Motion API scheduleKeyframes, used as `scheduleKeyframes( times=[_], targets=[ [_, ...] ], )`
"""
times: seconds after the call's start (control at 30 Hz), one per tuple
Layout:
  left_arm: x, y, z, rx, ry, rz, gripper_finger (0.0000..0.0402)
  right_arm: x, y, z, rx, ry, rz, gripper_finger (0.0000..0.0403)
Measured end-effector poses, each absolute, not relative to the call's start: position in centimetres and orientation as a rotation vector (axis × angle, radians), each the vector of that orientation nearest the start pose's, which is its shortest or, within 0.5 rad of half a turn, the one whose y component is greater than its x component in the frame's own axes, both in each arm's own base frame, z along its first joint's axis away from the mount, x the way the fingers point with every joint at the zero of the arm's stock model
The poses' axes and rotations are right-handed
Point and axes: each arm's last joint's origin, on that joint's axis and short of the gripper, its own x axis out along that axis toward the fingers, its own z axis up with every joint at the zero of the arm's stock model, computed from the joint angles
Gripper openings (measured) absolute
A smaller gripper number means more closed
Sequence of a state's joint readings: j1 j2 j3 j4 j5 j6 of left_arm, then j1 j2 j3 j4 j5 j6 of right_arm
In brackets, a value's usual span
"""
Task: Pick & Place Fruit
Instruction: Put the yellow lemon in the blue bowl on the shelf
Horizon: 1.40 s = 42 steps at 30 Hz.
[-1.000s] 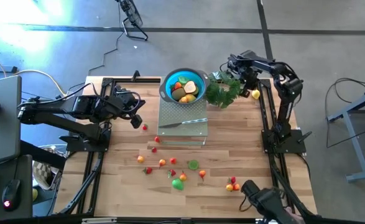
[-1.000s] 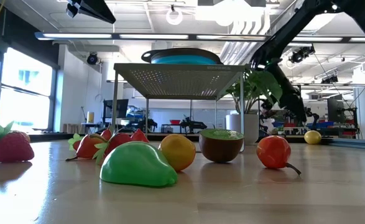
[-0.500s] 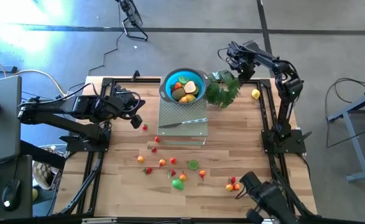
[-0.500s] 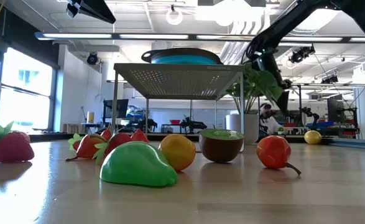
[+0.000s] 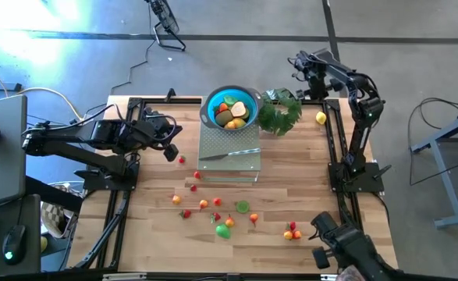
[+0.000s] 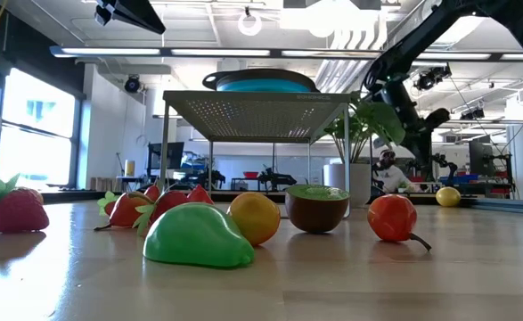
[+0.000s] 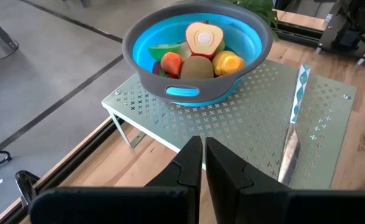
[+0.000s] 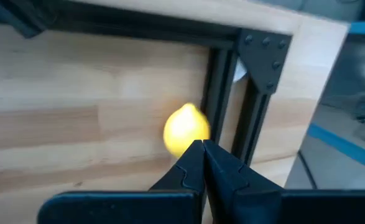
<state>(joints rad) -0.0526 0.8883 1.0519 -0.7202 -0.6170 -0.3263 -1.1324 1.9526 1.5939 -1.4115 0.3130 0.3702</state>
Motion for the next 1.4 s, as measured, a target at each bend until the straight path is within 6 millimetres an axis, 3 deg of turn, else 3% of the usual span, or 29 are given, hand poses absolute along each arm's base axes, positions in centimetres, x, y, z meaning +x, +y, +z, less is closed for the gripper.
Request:
scheduleKeyframes(
  times=[0.33,0.57,0.83,1.0,1.2,1.4],
  targets=[
    [16.2,0.8,35.6,-0.154,0.459,0.645,0.0014,14.3,-32.4,22.5,0.995,1.494,-1.429,0.0002],
    [16.2,0.8,35.6,-0.154,0.458,0.645,0.0014,16.0,-34.0,22.7,1.248,1.073,-1.397,0.0002],
    [16.1,0.8,35.6,-0.153,0.46,0.646,0.0014,21.5,-33.4,23.0,1.125,0.839,-1.419,0.0002],
    [16.1,0.8,35.5,-0.149,0.47,0.647,0.0014,24.1,-31.7,22.9,1.017,0.843,-1.447,0.0002],
    [16.0,0.8,35.4,-0.143,0.487,0.649,0.0014,22.5,-29.7,20.1,1.094,0.938,-1.536,0.0002],
    [16.0,0.8,35.4,-0.142,0.487,0.648,0.0014,20.3,-26.9,17.9,1.193,0.678,-1.591,0.0002]
  ],
)
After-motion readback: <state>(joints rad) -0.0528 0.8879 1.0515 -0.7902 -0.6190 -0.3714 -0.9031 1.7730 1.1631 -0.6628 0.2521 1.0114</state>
